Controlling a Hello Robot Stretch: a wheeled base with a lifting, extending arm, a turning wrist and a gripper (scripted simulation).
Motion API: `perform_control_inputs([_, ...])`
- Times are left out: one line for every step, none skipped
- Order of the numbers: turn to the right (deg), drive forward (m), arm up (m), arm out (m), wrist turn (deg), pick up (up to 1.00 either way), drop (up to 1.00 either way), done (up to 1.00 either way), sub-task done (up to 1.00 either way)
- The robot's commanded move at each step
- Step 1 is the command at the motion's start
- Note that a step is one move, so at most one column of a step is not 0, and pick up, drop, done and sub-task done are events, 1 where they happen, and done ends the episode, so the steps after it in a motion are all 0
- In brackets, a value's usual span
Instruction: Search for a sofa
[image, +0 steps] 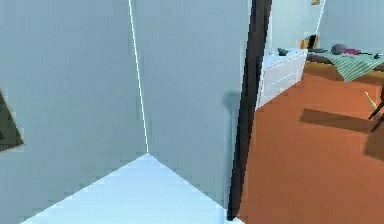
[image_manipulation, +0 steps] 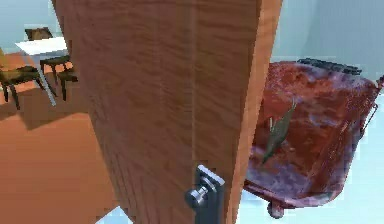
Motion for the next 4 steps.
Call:
perform_control_inputs([39.0,0.00,0.00,0.00,0.0,0.00,0.00,0.00,0.00])
perform_control_inputs([0.0,1.00,0.00,0.00,0.0,0.00,0.00,0.00,0.00])
perform_control_inputs([0.0,0.45,0.00,0.00,0.0,0.00,0.00,0.00,0.00])
perform_control_inputs([45.0,0.00,0.00,0.00,0.0,0.00,0.00,0.00,0.00])
